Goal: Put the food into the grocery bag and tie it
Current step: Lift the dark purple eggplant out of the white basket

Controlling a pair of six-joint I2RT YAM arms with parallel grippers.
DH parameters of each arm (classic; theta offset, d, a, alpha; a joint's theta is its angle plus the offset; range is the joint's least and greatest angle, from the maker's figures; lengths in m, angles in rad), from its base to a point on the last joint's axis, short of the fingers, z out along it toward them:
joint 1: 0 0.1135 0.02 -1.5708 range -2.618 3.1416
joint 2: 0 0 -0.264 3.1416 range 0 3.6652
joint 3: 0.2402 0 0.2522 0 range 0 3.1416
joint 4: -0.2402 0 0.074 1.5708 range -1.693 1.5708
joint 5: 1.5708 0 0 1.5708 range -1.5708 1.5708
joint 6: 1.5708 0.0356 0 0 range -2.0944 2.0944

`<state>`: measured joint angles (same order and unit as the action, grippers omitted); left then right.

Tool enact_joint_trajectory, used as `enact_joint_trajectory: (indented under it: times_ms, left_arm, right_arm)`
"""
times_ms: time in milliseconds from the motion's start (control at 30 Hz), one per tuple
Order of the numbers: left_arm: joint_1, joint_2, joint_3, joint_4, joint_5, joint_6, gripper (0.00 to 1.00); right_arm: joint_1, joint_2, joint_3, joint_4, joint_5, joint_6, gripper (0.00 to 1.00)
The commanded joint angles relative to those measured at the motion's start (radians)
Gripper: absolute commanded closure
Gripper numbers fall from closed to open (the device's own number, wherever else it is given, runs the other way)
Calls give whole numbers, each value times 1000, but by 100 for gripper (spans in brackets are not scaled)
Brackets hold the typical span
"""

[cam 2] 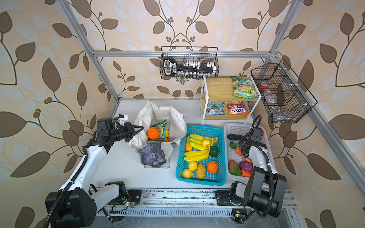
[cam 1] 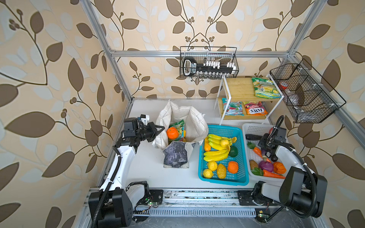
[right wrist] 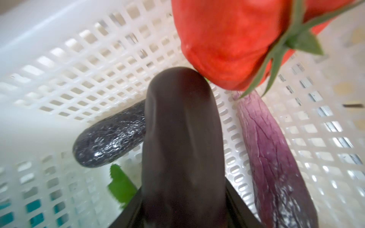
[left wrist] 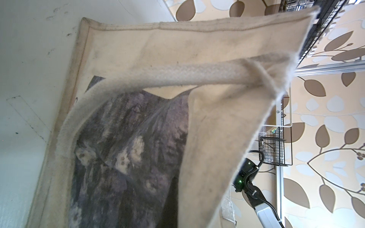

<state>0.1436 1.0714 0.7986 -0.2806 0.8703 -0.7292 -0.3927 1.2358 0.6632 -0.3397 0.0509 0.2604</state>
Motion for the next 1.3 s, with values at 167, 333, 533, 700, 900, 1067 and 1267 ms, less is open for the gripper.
enact_joint_trajectory:
  times_ms: [167, 333, 533, 700, 900, 1067, 1267]
  left_arm:
    - [-3, -22, 23, -12, 18, 27, 100]
    - [-2, -22, 24, -11, 18, 27, 100]
    - [-3, -19, 24, -15, 18, 29, 100]
    - [-3, -16, 24, -11, 20, 25, 100]
    - [-3, -11, 22, -11, 22, 24, 100]
    - [-1, -11, 21, -8, 22, 22, 100]
    - [0, -4, 21, -6, 25, 21, 100]
  right_arm:
    - [10, -95, 18, -66, -82, 14, 47]
    - [8, -128, 6, -83, -148, 30, 46]
    - [21, -165, 2, -87, -249, 56, 45]
    - [43, -126, 2, -97, -169, 22, 45]
    - [103, -80, 27, -83, 2, -11, 42]
    - [133, 12, 28, -45, -13, 4, 43]
    - [158, 50, 2, -14, 6, -6, 43]
